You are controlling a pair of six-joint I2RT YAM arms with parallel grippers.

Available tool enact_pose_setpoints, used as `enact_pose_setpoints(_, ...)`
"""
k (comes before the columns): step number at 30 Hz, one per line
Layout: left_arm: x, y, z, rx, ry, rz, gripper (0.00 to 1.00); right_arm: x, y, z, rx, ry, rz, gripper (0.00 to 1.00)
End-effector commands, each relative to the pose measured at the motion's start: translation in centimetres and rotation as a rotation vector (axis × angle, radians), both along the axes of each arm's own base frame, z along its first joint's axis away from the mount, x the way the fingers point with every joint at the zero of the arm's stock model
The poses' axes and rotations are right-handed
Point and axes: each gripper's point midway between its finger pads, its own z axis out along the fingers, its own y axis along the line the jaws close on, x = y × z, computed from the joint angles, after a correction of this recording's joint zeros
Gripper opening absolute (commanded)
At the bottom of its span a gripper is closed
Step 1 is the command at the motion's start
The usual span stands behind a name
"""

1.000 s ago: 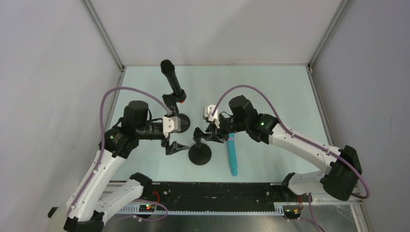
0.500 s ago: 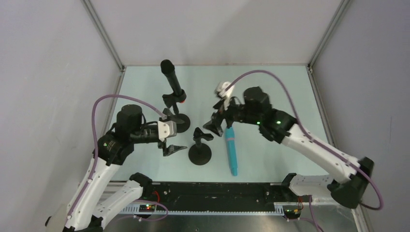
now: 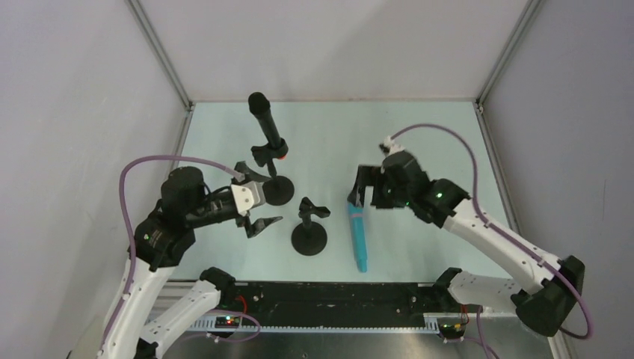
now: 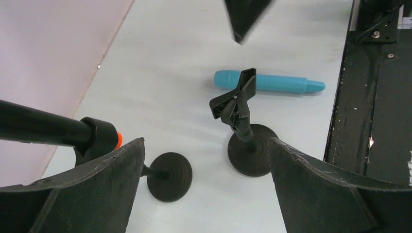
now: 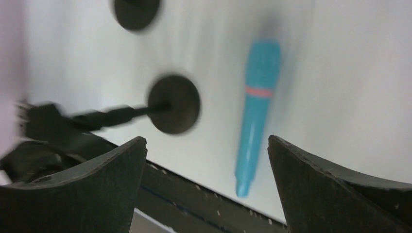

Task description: Attach the microphones to the stand

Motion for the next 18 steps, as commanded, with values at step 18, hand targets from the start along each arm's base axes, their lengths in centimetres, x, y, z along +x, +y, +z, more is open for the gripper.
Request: enact_pose_setpoints(18, 0.6, 0.5, 0.2, -0.008, 0.149, 0.101, 1.00, -0.4, 3.2, -17.7, -0.388, 0.204, -0.126, 0.88)
